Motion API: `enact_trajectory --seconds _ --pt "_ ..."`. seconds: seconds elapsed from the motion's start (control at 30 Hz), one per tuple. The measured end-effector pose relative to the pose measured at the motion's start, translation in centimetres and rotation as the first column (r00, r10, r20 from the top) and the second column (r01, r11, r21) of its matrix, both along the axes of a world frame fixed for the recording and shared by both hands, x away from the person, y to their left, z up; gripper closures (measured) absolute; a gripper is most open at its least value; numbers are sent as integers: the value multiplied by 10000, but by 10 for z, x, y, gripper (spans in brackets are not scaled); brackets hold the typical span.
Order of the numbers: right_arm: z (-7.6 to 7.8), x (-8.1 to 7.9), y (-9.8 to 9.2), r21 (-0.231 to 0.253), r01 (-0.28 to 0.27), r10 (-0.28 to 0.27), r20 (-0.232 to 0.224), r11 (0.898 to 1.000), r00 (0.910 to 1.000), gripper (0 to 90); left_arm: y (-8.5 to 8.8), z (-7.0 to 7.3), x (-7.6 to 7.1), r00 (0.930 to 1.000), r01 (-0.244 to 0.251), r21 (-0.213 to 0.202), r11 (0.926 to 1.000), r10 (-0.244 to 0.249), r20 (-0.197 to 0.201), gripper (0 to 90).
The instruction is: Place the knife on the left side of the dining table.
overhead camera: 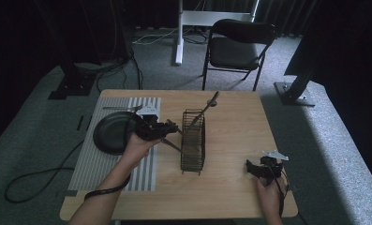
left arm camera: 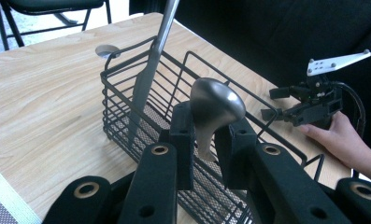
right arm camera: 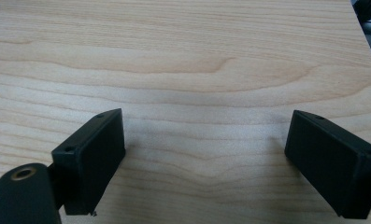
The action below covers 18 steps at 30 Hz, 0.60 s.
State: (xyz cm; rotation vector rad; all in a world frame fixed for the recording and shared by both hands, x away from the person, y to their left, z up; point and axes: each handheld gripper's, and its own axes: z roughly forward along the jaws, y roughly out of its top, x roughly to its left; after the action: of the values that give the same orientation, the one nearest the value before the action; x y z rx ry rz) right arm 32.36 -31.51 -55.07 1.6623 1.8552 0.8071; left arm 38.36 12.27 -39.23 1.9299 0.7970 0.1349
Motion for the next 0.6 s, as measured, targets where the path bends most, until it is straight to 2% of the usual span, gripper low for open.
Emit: enact_trajectory --seconds 0.27,0.3,0.37,0.5,0.6 --pt "0 0 0 2 2 -2 0 10000 10000 112 -4 3 -1 9997 -155 -143 9998 158 167 809" --pt "0 0 0 2 1 -1 0 10000 10000 112 -1 6 0 9999 -77 -804 9967 71 -81 809" --pt "0 0 0 6 3 -3 -1 10000 10000 112 0 12 -1 10000 -53 -819 9966 59 68 841" --pt "0 0 0 16 9 -9 -7 10000 10000 112 6 17 1 9998 -190 -1063 9941 183 -79 841" --pt "0 0 0 9 5 -5 -2 10000 10000 112 9 20 0 9997 -257 -1194 9925 253 -44 842"
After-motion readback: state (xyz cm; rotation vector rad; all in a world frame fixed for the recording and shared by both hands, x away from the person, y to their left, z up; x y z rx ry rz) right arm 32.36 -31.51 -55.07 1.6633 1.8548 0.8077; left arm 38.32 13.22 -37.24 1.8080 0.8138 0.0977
